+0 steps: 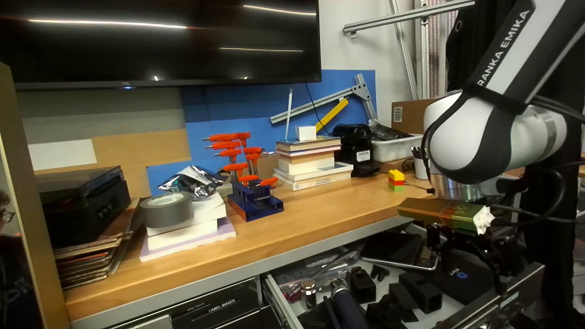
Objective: Pick up the three black objects from the countertop, put them in the drawer and close the drawer.
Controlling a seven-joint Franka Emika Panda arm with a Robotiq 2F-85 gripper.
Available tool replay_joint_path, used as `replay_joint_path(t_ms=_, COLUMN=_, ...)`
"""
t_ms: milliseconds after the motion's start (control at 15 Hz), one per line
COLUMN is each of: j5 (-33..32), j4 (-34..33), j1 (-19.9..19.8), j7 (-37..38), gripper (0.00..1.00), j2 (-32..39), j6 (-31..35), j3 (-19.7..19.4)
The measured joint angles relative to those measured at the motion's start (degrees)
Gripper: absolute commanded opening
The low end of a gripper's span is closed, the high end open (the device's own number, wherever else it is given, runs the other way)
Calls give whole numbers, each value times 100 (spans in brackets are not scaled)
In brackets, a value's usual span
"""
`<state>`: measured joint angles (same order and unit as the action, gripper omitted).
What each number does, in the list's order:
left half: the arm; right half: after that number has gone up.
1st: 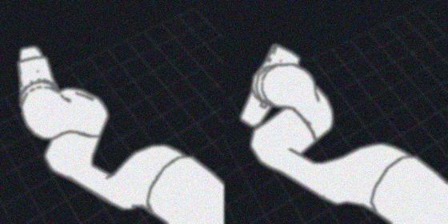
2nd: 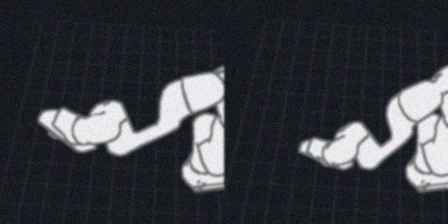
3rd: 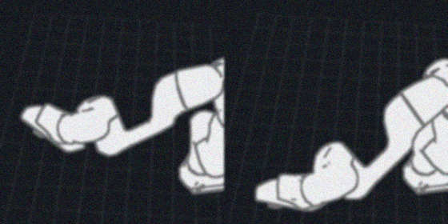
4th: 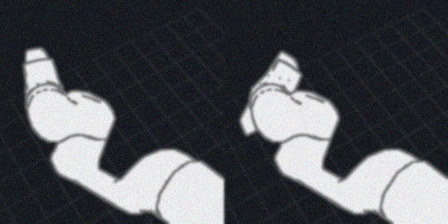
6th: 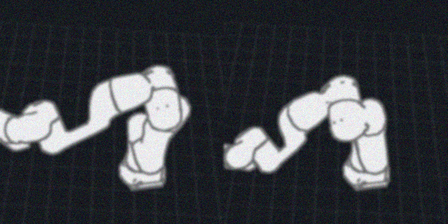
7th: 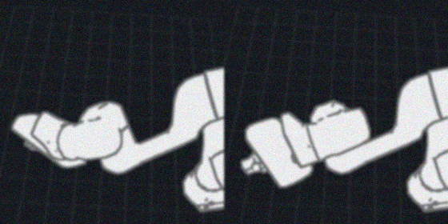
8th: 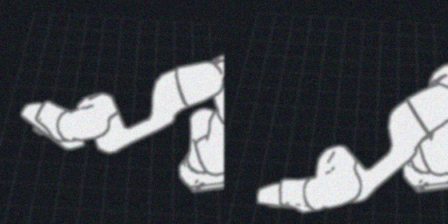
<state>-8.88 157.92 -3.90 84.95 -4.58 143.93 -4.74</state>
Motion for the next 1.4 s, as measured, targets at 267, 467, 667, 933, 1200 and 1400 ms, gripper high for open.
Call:
replay_joint_path(t_ms=267, j5=901, j4=1, j1=-17, j7=-570, gripper=100, j2=466, j6=679, j3=-18)
replay_joint_path(t_ms=467, j5=1763, j4=0, j1=-20, j7=-1280, gripper=100, j2=873, j6=1093, j3=-17)
replay_joint_path(t_ms=667, j5=2573, j4=-2, j1=-26, j7=-2036, gripper=100, j2=1178, j6=1321, j3=11)
replay_joint_path(t_ms=933, j5=2771, j4=-24, j1=-21, j7=-2378, gripper=100, j2=1603, j6=1939, j3=-1)
replay_joint_path(t_ms=1200, j5=2466, j4=-237, j1=53, j7=-2490, gripper=100, j2=1953, j6=2328, j3=-172)
replay_joint_path(t_ms=1400, j5=2121, j4=-603, j1=170, j7=-2597, gripper=100, j2=2148, j6=2388, j3=-389)
